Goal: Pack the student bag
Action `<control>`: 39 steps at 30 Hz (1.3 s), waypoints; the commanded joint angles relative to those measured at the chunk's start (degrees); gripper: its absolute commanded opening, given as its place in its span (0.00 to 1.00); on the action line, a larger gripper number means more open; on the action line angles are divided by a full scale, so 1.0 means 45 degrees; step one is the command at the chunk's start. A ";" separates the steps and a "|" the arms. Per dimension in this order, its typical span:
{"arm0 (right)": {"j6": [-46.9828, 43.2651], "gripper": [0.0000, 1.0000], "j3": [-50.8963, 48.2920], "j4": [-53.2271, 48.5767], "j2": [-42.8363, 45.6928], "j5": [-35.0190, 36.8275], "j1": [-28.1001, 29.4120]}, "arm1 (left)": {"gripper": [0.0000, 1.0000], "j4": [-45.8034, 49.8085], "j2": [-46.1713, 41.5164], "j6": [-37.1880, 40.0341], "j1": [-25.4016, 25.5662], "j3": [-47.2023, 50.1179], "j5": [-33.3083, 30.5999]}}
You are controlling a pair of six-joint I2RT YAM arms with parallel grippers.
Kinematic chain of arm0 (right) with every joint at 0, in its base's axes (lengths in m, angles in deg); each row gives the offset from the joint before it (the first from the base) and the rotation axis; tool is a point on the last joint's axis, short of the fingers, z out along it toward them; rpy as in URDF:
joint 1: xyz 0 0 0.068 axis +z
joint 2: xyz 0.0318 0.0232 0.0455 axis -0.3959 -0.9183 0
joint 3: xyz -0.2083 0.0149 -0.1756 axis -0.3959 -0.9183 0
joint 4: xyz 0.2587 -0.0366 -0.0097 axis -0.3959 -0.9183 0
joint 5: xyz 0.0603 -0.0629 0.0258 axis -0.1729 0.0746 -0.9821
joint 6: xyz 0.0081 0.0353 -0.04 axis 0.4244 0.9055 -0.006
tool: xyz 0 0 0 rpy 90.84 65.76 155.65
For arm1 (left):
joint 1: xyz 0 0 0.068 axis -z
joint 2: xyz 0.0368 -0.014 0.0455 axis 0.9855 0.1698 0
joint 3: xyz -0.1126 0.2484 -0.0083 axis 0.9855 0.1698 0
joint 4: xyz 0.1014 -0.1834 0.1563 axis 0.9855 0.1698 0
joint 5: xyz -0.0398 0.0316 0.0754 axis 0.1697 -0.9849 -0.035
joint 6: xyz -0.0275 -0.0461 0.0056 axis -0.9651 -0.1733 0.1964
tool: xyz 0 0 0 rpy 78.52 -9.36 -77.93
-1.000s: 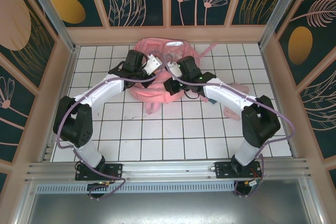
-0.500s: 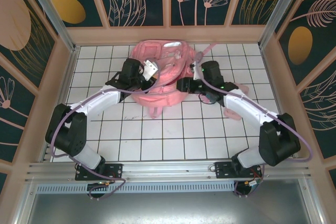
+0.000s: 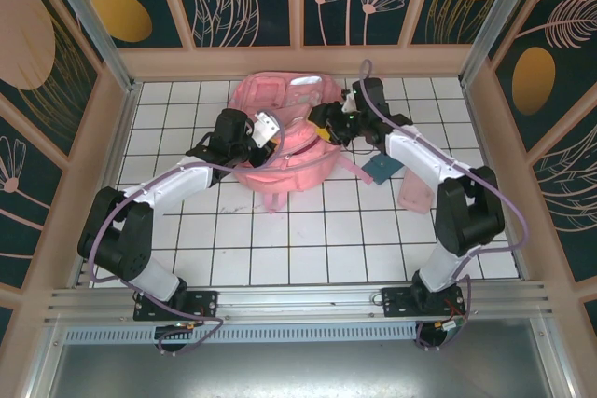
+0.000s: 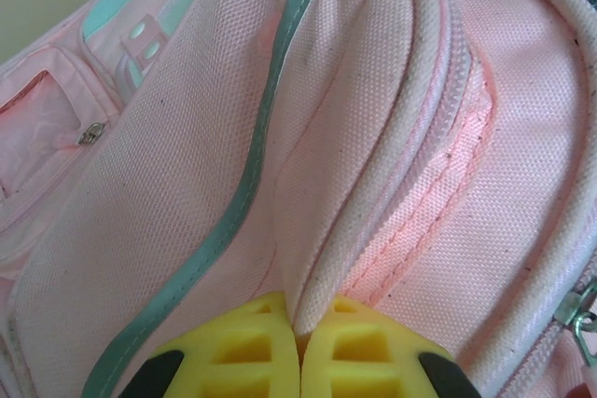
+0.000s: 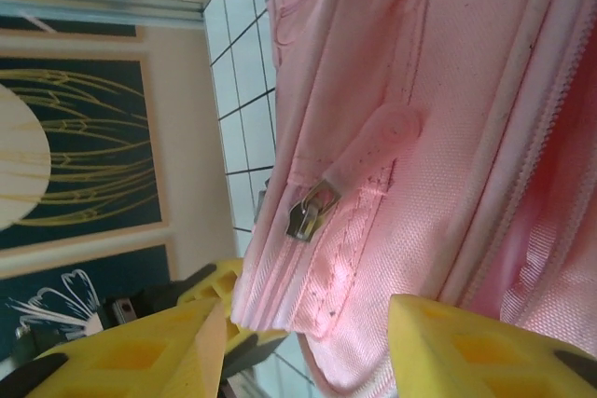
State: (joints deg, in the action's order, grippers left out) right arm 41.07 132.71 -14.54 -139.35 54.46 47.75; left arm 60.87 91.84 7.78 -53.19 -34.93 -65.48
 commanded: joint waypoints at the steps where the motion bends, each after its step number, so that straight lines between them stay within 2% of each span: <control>1: 0.1565 0.49 0.1215 -0.0658 -0.0607 -0.0545 0.0474 | 0.00 -0.1445 -0.0575 0.0507 0.0049 -0.0164 0.0876; 7: 0.1801 0.40 0.2939 -0.2823 -0.2130 -0.0399 0.1060 | 0.00 -0.1443 -0.0480 0.0737 0.0049 -0.0170 0.1060; 18: 0.2721 0.39 0.3250 -0.4317 -0.2835 0.0672 0.1763 | 0.00 -0.1124 -0.0419 0.1497 0.0205 -0.0986 0.0682; 21: 0.2800 0.26 0.3289 -0.4218 -0.3006 0.0739 0.1779 | 0.02 -0.1327 -0.0585 0.1296 0.0205 -0.0966 0.0663; 22: 0.2829 0.18 0.3234 -0.4028 -0.3036 0.0681 0.1762 | 0.06 -0.1456 -0.0729 0.1016 0.0203 -0.0873 0.0602; 24: 0.2996 0.11 0.2992 -0.3367 -0.2967 0.0518 0.1760 | 0.11 -0.1653 -0.1072 0.0187 0.0205 -0.0628 0.0320; 25: 0.3132 0.08 0.2797 -0.2836 -0.2867 0.0400 0.1760 | 0.20 -0.1726 -0.1289 -0.0558 0.0198 -0.0495 -0.0029; 27: 0.3373 0.06 0.2491 -0.1759 -0.2706 0.0172 0.1729 | 0.44 -0.1581 -0.1709 -0.2273 0.0205 -0.0252 -0.1047; 28: 0.3473 0.05 0.2378 -0.1148 -0.2614 0.0026 0.1721 | 0.53 -0.1326 -0.1944 -0.3475 0.0205 -0.0147 -0.1804; 29: 0.3549 0.05 0.2328 -0.0653 -0.2547 -0.0112 0.1702 | 0.58 -0.0958 -0.2199 -0.4664 0.0205 -0.0075 -0.2519; 31: 0.3691 0.05 0.2266 0.0163 -0.2429 -0.0317 0.1643 | 0.62 -0.0015 -0.2584 -0.6347 0.0205 0.0032 -0.2780; 34: 0.3753 0.04 0.2264 0.0624 -0.2276 -0.0355 0.1608 | 0.67 0.1357 -0.3026 -0.7961 0.0205 0.0143 -0.2117; 39: 0.3846 0.03 0.2225 0.0866 -0.2236 -0.0725 0.1614 | 0.65 0.2725 -0.3012 -0.9126 0.0205 0.0367 -0.0046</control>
State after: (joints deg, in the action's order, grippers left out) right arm 57.39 142.70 -18.08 -150.63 55.27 54.54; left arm 66.83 77.37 -25.61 -52.45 -34.56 -71.05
